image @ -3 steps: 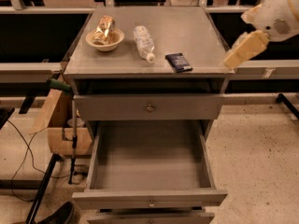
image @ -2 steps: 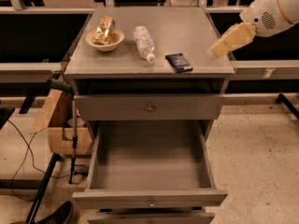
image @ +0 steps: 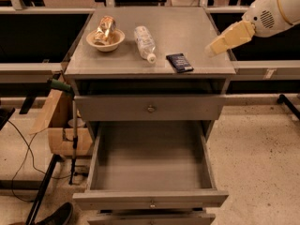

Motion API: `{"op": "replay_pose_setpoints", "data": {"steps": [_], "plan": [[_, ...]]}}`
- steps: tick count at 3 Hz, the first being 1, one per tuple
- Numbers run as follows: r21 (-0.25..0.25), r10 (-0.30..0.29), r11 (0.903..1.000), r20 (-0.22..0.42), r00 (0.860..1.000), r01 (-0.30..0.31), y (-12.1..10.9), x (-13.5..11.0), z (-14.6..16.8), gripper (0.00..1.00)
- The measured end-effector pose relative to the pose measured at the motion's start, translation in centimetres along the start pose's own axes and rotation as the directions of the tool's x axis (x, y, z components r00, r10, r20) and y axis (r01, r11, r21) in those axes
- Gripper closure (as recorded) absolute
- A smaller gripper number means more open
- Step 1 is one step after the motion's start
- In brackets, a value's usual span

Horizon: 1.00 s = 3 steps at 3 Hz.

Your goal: Place rxbar blueberry into middle drawer

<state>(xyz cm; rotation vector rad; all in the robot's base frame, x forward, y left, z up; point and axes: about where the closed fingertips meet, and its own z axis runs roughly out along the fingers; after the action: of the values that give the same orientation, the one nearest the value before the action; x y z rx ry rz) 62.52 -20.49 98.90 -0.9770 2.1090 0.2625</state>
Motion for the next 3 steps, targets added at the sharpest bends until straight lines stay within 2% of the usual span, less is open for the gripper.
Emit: {"op": "replay_pose_setpoints", "data": {"steps": [1,2,3], "plan": [[0.008,0.03,0.9995,0.019,0.999,-0.03,-0.5,0.4,0.4,0.0],[0.031,0.094,0.995,0.021,0.995,-0.095,-1.1,-0.3,4.9,0.0],[0.067,0.169,0.983,0.028,0.985,-0.171,-1.9,-1.5,10.5,0.0]]}}
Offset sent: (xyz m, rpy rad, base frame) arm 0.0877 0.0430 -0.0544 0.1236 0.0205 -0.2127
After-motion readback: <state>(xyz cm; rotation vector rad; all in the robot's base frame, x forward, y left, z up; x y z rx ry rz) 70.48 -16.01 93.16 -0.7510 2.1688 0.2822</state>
